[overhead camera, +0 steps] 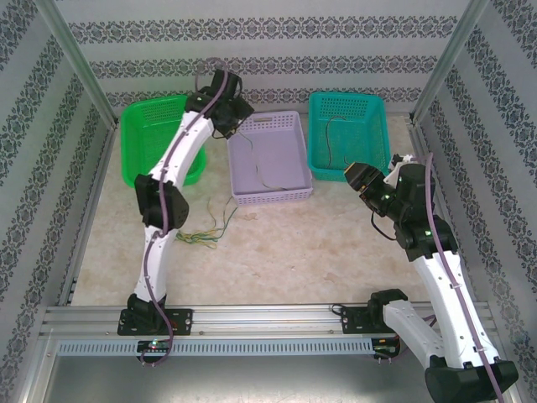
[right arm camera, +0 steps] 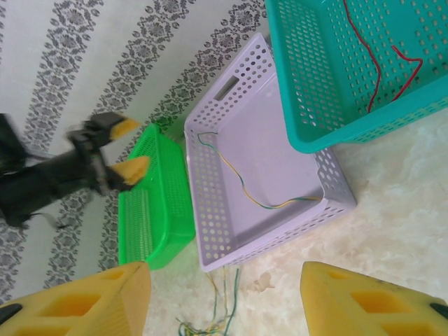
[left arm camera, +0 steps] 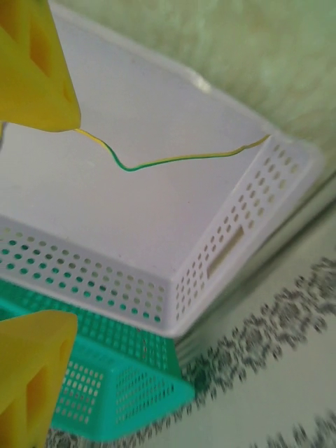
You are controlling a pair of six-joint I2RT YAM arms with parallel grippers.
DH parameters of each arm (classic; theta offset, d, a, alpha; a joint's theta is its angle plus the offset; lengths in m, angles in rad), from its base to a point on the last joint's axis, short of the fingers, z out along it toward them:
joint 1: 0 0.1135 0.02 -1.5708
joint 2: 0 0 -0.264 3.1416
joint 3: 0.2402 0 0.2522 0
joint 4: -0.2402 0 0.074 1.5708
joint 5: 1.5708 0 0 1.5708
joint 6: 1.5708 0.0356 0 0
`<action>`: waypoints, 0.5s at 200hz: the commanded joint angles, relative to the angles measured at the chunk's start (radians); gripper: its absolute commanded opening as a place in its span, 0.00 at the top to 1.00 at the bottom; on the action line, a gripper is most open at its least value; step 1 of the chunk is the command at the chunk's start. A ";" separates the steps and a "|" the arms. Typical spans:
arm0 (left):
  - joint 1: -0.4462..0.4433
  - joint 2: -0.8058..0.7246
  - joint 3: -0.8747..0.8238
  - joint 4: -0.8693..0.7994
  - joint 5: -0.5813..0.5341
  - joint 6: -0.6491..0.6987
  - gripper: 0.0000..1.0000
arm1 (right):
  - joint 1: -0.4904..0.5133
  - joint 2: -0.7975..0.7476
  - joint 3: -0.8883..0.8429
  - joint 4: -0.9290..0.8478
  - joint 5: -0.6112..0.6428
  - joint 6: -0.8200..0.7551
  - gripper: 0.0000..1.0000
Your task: Untangle the cables
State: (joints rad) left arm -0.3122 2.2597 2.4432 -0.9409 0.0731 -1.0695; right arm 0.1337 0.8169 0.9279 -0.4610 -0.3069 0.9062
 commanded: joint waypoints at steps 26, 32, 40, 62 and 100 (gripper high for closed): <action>0.027 -0.470 -0.536 0.026 -0.082 0.003 0.36 | 0.127 0.053 0.013 -0.040 -0.007 -0.235 0.43; 0.036 -0.535 -0.631 0.033 -0.081 -0.013 0.37 | 0.159 0.060 0.003 -0.033 -0.005 -0.253 0.43; 0.049 -0.617 -0.761 0.040 -0.072 -0.042 0.37 | 0.206 0.070 -0.011 -0.022 0.005 -0.272 0.44; 0.097 -0.834 -1.124 0.052 -0.018 -0.167 0.37 | 0.338 0.107 -0.049 0.013 0.041 -0.298 0.44; 0.127 -1.053 -1.573 0.205 0.087 -0.519 0.33 | 0.481 0.183 -0.068 0.060 0.069 -0.280 0.44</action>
State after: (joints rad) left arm -0.1871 1.2762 1.0348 -0.8551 0.0696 -1.3079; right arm 0.5575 0.9684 0.8738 -0.4526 -0.2771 0.6479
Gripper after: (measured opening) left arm 0.664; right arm 0.564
